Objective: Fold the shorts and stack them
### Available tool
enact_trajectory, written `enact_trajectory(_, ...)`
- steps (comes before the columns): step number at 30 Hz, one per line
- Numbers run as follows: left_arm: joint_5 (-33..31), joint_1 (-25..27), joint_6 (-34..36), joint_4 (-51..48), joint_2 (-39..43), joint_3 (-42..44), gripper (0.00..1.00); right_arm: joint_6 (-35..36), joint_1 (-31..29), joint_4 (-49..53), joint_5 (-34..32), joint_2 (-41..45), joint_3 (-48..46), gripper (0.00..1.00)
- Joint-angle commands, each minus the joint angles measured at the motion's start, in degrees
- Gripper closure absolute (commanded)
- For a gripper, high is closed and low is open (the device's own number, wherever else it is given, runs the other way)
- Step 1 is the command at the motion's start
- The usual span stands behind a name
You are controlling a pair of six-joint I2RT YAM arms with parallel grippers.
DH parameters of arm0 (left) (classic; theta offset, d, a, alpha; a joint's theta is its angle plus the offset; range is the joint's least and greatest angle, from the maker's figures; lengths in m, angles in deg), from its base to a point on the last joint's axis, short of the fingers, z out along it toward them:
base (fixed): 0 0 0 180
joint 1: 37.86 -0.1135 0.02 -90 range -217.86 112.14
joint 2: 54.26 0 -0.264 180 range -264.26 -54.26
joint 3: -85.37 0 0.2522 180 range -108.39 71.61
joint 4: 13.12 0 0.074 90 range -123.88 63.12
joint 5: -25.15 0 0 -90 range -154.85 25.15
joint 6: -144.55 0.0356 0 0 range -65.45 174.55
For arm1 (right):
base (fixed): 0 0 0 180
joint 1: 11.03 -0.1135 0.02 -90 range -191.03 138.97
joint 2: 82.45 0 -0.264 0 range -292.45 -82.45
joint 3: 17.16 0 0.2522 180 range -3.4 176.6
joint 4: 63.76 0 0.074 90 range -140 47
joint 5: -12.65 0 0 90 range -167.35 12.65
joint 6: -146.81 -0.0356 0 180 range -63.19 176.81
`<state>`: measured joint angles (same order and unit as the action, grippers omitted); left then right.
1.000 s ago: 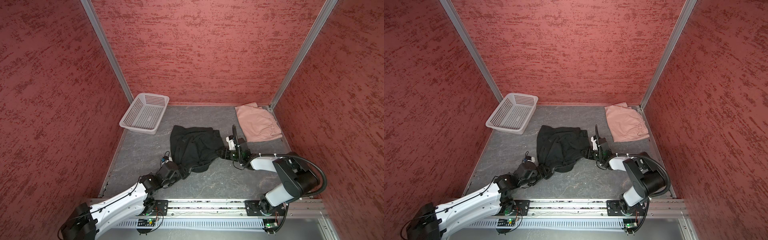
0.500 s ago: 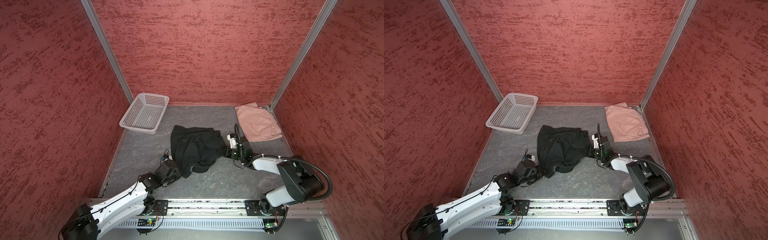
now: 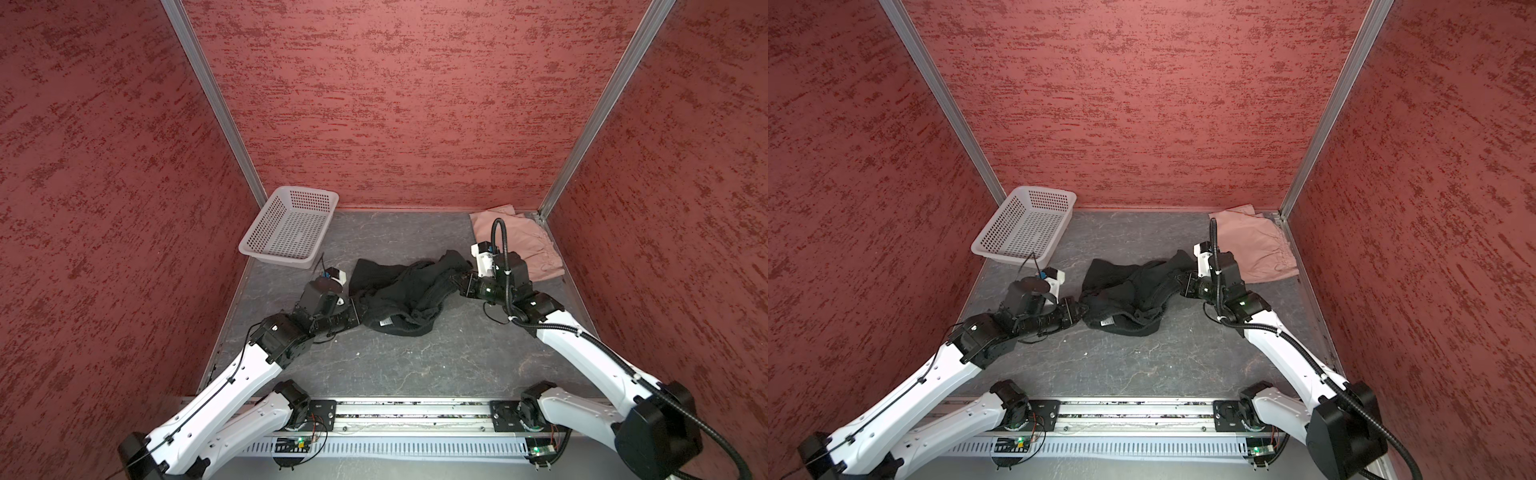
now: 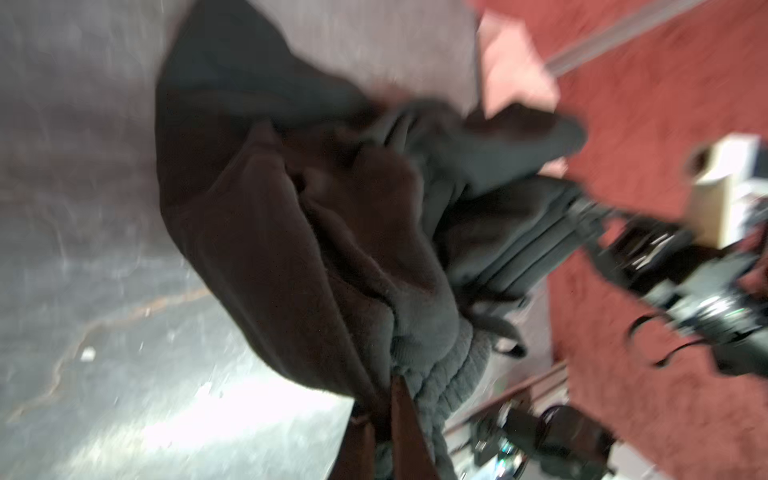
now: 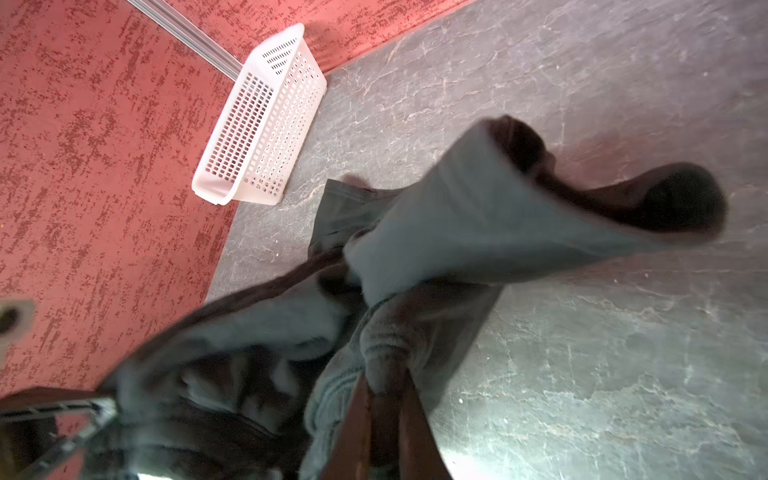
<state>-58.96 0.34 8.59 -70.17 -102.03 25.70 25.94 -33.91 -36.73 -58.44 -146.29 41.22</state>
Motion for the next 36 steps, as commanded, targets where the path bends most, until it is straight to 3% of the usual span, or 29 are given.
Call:
enact_trajectory(1, -0.38, -0.42, 2.6, -6.03, 0.42, 1.05, 1.0, -0.06, 0.56, 3.83, -0.64, 0.04, 2.05, 0.99)
enact_trajectory(7, -1.6, -11.23, 16.4, -13.02, -0.91, -18.09, 1.0, 10.0, 2.61, 22.43, -2.4, -2.83, 19.93, 0.92)
enact_trajectory(11, -2.16, -14.77, 23.39, -14.71, -5.58, -28.24, 1.0, 14.58, 3.79, 30.53, -6.91, -4.05, 28.97, 0.89)
enact_trajectory(19, 4.49, -14.99, 21.46, -11.62, -7.78, -18.51, 1.0, 12.51, 4.24, 30.58, -5.19, -0.58, 22.37, 1.0)
enact_trajectory(26, 3.79, -15.99, 21.43, -21.62, -9.43, -25.65, 1.0, 11.06, 4.25, 35.38, -9.29, 4.4, 25.48, 1.0)
enact_trajectory(31, 12.78, -20.85, 26.47, -15.16, -24.85, -33.93, 1.0, 12.62, 6.33, 23.7, -7.03, -7.53, 30.84, 1.0)
enact_trajectory(36, 15.21, -22.54, 32.26, -15.76, -45.57, -55.86, 1.0, 12.55, 11.39, 16.89, 0.52, -25.52, 47.8, 1.0)
